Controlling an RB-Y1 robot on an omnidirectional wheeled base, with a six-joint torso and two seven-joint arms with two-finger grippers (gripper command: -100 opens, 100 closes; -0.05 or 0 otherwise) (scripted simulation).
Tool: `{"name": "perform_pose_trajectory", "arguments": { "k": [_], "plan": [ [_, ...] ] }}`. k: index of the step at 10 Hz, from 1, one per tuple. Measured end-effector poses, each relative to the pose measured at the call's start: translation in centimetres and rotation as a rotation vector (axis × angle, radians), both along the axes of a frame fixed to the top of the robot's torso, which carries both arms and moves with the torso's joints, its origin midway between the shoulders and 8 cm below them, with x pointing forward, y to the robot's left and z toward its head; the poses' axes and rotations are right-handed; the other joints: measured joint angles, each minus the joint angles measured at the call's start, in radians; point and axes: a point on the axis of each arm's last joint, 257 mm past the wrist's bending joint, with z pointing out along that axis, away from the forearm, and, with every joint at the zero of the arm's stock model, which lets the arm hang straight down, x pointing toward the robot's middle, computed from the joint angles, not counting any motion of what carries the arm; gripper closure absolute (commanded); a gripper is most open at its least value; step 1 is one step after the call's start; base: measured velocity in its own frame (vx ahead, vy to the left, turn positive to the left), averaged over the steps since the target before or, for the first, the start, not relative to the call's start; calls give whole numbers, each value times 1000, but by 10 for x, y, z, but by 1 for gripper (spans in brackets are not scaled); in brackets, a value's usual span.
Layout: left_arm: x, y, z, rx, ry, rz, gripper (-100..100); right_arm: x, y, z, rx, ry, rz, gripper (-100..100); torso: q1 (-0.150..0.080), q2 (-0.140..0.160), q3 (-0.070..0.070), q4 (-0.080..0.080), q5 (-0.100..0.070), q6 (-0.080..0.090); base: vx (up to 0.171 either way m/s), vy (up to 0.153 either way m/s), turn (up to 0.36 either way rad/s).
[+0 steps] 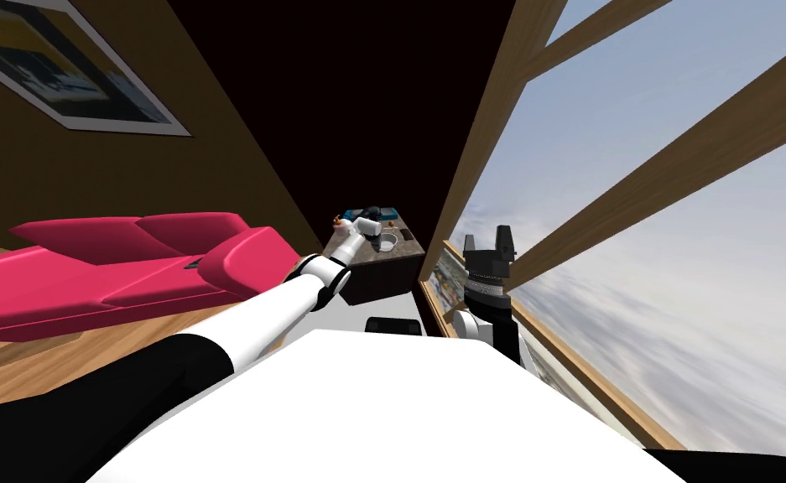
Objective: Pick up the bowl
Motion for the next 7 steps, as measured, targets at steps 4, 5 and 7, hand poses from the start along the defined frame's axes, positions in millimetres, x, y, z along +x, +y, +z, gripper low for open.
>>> {"name": "perform_pose_trajectory", "arguments": {
  "k": [4,5,7],
  "plan": [
    [-22,25,-24,72,107,39,-100,0,0,0,0,0,0,0,2,3,1,0,0,0,64,-61,-39],
    [-23,26,-24,73,110,40,0,0,0,0,0,0,0,0,4,5,3,1,1,0,5,-5,1],
    [-24,27,-31,73,113,42,-100,0,0,0,0,0,0,0,6,6,3,1,1,0,32,-5,-14]
  ]
}}
